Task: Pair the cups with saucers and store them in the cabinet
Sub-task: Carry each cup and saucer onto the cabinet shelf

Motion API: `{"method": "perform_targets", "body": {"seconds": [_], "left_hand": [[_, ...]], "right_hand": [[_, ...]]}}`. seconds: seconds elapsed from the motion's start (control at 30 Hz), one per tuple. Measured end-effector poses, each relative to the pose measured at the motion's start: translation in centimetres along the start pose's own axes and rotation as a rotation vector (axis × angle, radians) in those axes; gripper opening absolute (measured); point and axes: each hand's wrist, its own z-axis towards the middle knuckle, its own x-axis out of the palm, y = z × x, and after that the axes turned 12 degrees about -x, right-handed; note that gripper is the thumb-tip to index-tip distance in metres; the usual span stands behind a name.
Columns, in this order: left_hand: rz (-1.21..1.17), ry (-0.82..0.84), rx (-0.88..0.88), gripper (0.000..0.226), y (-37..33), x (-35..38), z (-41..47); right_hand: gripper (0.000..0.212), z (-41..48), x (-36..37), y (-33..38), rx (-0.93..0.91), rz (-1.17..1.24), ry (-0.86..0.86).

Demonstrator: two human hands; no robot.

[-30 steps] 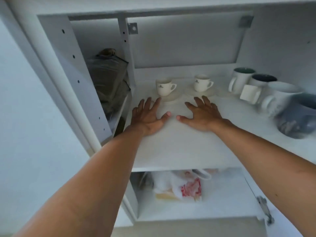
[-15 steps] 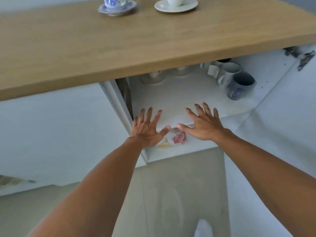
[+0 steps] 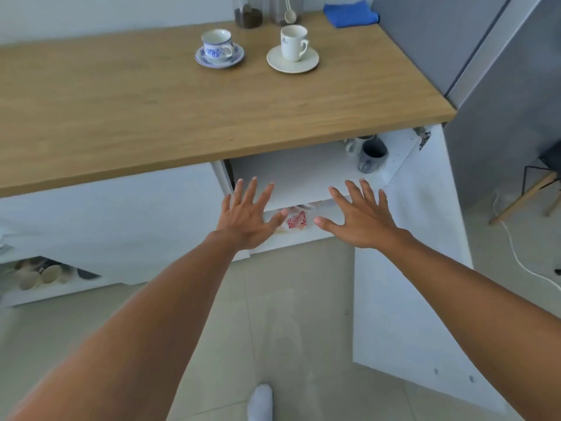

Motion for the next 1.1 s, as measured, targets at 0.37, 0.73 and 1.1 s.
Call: {"method": "perform_targets", "body": {"seconds": [0.37,0.73,1.1], "left_hand": [[-0.009,-0.045,-0.022,0.078,-3.2,-11.2,3.2],[-0.126,-0.010,-0.052,0.076,-3.1,-18.7,20.4],[-0.312,0.008,-0.193,0.072,-5.1,-18.5,35.2]], "right_hand": [[0.091,1.7,-11.2,-2.0,-0.008,-0.002,-0.091],[0.088,17.7,-19.6,-6.8,0.079,0.039,-0.084],[0.090,33.3,-21.8,-12.1,0.069,0.156,-0.067]]}}
